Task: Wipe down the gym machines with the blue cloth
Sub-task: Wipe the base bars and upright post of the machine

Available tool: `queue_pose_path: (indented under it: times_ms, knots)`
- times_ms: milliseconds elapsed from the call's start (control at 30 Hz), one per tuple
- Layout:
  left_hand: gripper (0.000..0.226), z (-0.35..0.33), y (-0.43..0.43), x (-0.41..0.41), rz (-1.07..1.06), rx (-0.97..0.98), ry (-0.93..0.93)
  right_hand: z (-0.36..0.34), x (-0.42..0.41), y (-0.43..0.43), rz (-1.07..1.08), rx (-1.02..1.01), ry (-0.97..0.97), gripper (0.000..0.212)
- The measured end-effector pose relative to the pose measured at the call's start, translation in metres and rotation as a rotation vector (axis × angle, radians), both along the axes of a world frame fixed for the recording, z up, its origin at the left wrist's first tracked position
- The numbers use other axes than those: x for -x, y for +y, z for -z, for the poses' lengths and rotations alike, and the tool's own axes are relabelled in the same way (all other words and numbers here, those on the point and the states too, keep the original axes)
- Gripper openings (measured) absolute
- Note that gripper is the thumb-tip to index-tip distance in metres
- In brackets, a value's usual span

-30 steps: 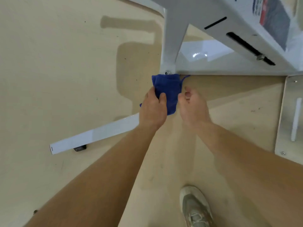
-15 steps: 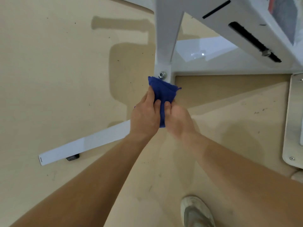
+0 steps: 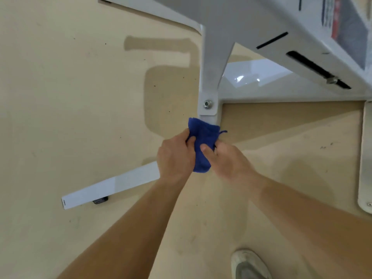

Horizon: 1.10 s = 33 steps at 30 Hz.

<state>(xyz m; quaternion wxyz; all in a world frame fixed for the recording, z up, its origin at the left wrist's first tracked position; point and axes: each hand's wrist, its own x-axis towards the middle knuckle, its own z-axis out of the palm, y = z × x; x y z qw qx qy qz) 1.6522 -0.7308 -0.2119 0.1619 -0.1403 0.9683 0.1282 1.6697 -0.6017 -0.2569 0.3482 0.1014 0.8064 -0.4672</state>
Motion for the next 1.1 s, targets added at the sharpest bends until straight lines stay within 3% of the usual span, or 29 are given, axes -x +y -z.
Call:
queue_pose_path:
  times_ms: [167, 300, 533, 800, 1100]
  knots:
    - [0.018, -0.019, 0.013, 0.036, -0.148, -0.338, 0.212, -0.014, 0.04, 0.009, 0.371, -0.068, 0.178, 0.024]
    - [0.022, -0.009, 0.038, 0.065, -0.26, -0.328, 0.187, -0.024, 0.072, 0.017, 0.551, -0.156, 0.247, 0.035]
    - [0.021, 0.008, 0.043, 0.067, -0.25, -0.379, 0.062, -0.017, 0.088, 0.012, 0.296, -0.072, 0.237, 0.019]
    - [0.02, 0.006, 0.042, 0.076, -0.218, -0.388, 0.126, -0.014, 0.093, 0.006, 0.573, 0.08, 0.082, 0.019]
    - [0.026, 0.017, 0.035, 0.078, -0.352, -0.502, 0.129, -0.014, 0.101, 0.02, 0.479, 0.09, 0.15, 0.014]
